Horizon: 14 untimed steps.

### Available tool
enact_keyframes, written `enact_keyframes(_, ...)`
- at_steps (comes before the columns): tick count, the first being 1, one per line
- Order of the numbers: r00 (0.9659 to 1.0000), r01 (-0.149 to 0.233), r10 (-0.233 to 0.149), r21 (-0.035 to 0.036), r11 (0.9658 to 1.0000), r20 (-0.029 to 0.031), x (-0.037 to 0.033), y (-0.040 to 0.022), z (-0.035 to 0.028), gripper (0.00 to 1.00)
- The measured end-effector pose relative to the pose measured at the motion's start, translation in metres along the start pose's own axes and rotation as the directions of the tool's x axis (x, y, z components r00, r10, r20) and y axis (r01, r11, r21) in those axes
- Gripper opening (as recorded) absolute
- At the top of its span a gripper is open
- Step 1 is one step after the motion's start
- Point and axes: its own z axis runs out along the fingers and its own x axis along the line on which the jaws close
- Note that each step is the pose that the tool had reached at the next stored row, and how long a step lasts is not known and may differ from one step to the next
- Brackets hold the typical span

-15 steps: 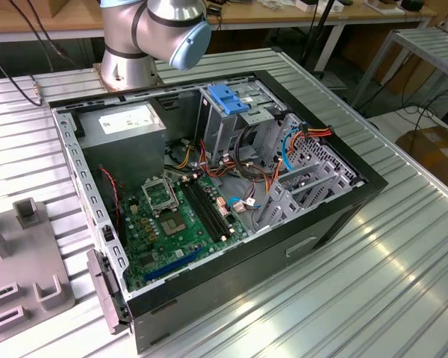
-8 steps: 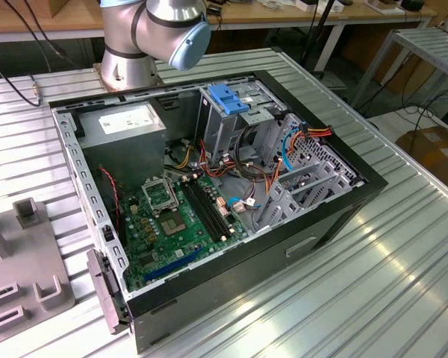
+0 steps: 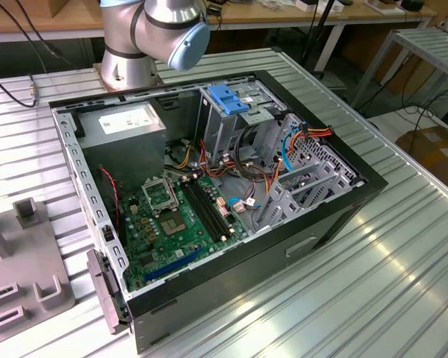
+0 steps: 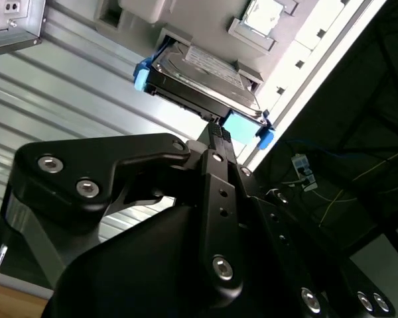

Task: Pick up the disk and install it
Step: 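Reach for the disk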

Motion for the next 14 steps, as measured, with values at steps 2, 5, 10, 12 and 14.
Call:
enact_keyframes(2, 1.0, 0.001, -0.001, 0.0, 1.0, 0.0, 0.0061, 0.0, 0.0, 0.1)
enact_keyframes(5, 1.0, 0.001, -0.001, 0.0, 1.0, -0.0001, 0.0137, -0.0001, -0.0001, 0.1)
enact_keyframes(10, 1.0, 0.001, -0.001, 0.0, 1.0, -0.0001, 0.0219, -0.0002, -0.0002, 0.1)
enact_keyframes(12, 1.0, 0.001, -0.001, 0.0, 1.0, -0.0001, 0.0223, -0.0002, -0.0002, 0.1)
enact_keyframes(14, 1.0, 0.001, -0.001, 0.0, 1.0, -0.0001, 0.0227, -0.0002, -0.0002, 0.1)
